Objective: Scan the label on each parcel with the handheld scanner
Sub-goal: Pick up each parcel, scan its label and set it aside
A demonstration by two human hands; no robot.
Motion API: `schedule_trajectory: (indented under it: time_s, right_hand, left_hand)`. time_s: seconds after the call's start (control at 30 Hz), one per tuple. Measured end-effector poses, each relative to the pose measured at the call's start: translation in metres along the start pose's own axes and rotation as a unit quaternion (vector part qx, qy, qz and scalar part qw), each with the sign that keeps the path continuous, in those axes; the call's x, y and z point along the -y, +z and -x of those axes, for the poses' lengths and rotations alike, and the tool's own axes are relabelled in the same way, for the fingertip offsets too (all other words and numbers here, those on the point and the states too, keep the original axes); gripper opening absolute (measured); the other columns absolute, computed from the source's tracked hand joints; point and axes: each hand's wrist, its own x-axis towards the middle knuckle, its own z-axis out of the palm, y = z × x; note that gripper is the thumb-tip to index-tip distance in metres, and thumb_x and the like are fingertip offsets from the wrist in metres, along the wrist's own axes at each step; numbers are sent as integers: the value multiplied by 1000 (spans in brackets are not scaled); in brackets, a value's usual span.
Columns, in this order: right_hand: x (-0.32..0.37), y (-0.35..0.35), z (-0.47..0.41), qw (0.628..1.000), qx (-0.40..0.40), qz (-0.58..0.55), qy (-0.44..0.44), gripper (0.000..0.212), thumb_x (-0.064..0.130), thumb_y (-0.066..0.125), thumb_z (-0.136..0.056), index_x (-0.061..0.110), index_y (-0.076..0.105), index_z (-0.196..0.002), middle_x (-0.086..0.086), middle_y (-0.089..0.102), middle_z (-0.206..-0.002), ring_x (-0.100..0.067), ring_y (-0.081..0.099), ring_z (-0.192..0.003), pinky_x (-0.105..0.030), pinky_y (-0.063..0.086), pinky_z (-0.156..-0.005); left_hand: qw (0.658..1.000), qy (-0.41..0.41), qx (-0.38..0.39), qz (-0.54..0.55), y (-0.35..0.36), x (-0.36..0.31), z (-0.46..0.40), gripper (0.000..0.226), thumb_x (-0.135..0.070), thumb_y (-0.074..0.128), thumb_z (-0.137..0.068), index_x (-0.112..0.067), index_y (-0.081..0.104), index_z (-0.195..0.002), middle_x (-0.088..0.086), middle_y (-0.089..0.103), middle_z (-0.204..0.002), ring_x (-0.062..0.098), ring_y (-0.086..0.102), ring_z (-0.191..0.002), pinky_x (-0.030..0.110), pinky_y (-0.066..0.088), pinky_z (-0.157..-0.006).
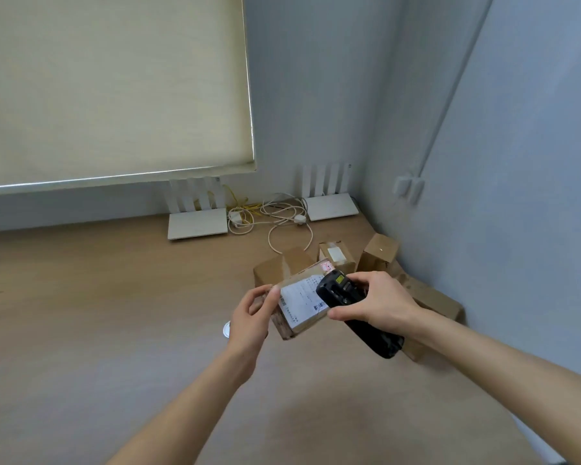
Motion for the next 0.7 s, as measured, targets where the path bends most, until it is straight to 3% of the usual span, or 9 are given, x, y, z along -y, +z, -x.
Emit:
schedule_trajectory:
  time_s: [0.1, 0.27, 0.5, 0.6, 0.7]
  right_hand:
    - [54, -7, 42, 1000, -10, -1, -20, 71, 59, 93, -50, 35, 76, -115, 15, 76, -93, -4, 71, -89, -32, 58, -88]
    - [147, -27, 103, 996, -28, -1, -81, 69, 58, 95, -50, 34, 77, -112, 12, 78, -96, -8, 72, -92, -35, 59, -89]
    - [250, -48, 164, 987, -55, 28, -148, 52, 53, 92, -51, 36, 78, -98, 18, 76, -83, 2, 70, -79, -30, 60, -82]
    - [279, -60, 181, 980, -61, 94, -166, 54, 57, 87, -53, 37, 77, -102, 16, 75, -85, -3, 70, -81, -30, 60, -76]
    - [297, -70, 196, 969, -57, 177, -164, 57, 59, 84, -55, 35, 76, -106, 13, 75, -87, -9, 70, -83, -29, 59, -72]
  left_hand:
    - [999, 33, 7, 4, -40, -45, 47, 36, -51, 77, -80, -33, 68, -109, 3, 75, -106, 20, 70, -102, 39, 55, -85]
    - [993, 92, 58, -41, -112, -128, 121, 64, -47, 83, -70, -39, 62, -129, 8, 71, -112, 19, 70, -105, 43, 57, -96]
    - [984, 165, 19, -61, -183, -207, 193, 32, -34, 77, -86, -31, 73, -117, -2, 77, -105, 1, 71, -88, 23, 59, -81]
    - [980, 187, -20, -62, -203, -229, 214, 29, -36, 79, -84, -34, 74, -112, -7, 78, -100, 3, 72, -89, 24, 59, -82]
    - [976, 194, -65, -72, -218, -244, 230, 44, -49, 82, -67, -37, 75, -110, -3, 78, -98, 8, 73, -92, 33, 60, -88]
